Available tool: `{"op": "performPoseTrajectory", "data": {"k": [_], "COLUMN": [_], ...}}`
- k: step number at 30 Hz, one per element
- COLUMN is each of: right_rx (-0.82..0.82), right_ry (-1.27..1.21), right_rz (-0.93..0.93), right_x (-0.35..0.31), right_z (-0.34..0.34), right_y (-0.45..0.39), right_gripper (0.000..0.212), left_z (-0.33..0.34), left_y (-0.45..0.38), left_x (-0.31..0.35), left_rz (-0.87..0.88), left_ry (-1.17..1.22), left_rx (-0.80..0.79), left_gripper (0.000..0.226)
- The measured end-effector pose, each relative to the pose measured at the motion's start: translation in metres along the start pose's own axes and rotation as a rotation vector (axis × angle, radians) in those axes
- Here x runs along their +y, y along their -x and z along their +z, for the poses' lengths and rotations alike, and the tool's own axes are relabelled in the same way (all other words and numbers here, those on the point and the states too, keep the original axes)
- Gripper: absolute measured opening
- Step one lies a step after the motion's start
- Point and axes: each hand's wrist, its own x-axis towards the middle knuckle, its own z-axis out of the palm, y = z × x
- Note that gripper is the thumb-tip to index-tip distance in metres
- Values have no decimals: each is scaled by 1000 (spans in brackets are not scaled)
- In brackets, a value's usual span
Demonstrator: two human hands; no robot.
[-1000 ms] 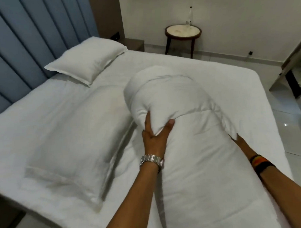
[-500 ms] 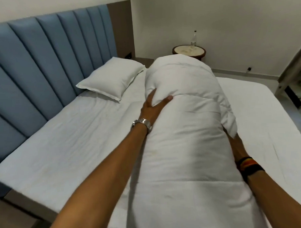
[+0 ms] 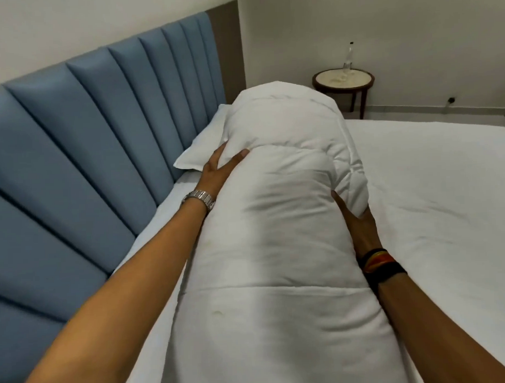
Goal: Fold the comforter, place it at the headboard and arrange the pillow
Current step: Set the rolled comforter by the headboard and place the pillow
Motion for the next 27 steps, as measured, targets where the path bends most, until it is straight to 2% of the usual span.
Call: {"op": "performPoseTrajectory", "data": {"k": [1,3,4,6,8,10,11,12,13,14,16,18,21,25,27], "right_rx": [7,26,46,33,-50,-169,-215,-218,-194,-160,-169,-319,-485,-599,-561], "right_ry": [-13,-17,-8,9,57,204,304,409,522,629,793,985,1229,1163,1075], "right_rz": [11,-10,-19,42,234,484,571,581,485,301,-89,-263,-190,-184,-203], "right_x": [7,17,31,61,96,128,140,148,151,155,167,193,243,230,207], "right_z": [41,116,154,222,270,307,325,343,358,378,415,436,432,411,374], "right_y": [-6,-13,-19,-20,-7,11,16,17,18,13,-2,-24,-45,-50,-46], "right_gripper": [117,110,110,116,128,138,134,126,117,107,85,72,69,72,74], "left_z": [-33,-94,-127,-184,-224,-250,-257,-257,-252,-244,-224,-211,-200,-195,-182], "left_y": [-26,-68,-90,-128,-148,-152,-151,-141,-124,-105,-67,-55,-59,-58,-52], "left_x": [-10,-28,-39,-61,-106,-167,-208,-250,-291,-328,-369,-396,-403,-395,-375], "left_rz": [-4,24,38,34,3,-94,-174,-275,-347,-344,-183,-60,29,-68,-119], "left_ry": [-23,-90,-127,-207,-311,-399,-510,-690,-857,-964,-1023,-1089,-1181,-1157,-1083], "left_rx": [-12,-24,-28,-51,-109,-157,-205,-277,-318,-273,-26,135,193,106,68], "left_gripper": [86,86,91,84,77,83,87,84,78,76,78,71,70,71,74]}}
